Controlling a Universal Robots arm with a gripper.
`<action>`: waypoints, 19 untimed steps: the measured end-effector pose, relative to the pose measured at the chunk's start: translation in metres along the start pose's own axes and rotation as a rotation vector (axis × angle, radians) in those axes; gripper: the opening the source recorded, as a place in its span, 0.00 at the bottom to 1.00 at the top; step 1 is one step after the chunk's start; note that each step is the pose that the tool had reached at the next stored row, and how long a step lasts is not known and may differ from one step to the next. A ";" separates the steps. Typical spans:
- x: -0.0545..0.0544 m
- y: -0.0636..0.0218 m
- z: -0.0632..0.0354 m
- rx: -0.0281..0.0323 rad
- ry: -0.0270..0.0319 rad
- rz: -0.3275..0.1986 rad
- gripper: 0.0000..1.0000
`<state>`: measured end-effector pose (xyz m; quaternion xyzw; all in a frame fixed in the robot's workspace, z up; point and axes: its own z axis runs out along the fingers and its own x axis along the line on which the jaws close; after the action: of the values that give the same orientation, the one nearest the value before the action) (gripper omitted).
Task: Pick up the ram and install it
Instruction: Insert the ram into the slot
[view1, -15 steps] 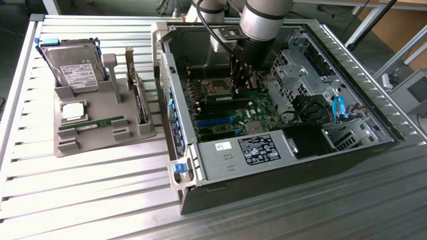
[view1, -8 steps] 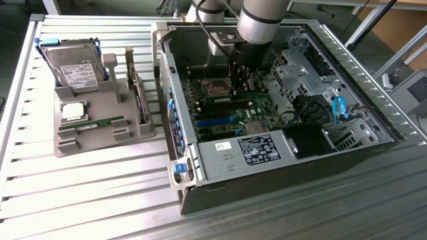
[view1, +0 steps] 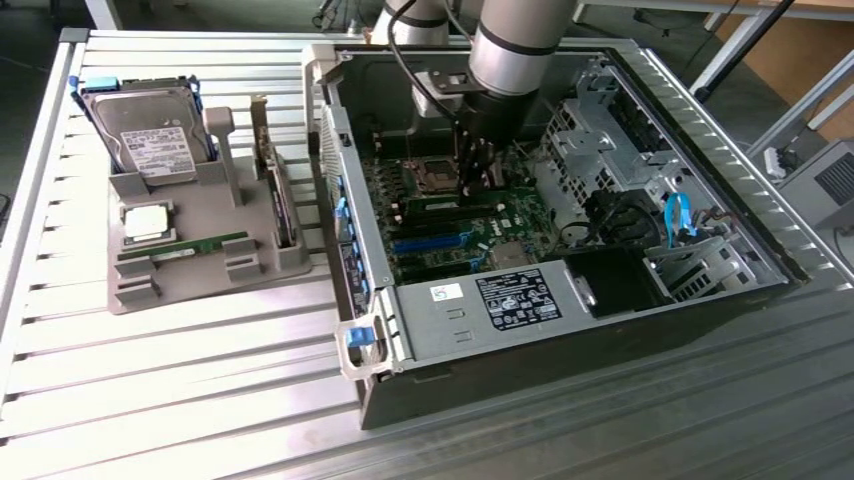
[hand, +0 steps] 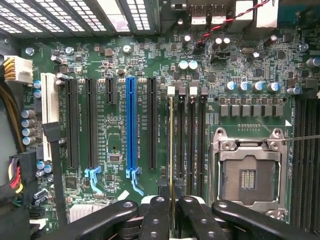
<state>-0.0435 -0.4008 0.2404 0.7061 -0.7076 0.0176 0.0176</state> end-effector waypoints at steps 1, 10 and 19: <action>0.000 0.0002 0.0005 -0.0003 0.0000 0.006 0.12; -0.001 0.0002 0.0073 -0.0005 0.0002 0.007 0.12; -0.002 0.0003 0.0091 0.0004 -0.0001 0.007 0.12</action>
<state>-0.0438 -0.3995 0.2312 0.7036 -0.7102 0.0178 0.0173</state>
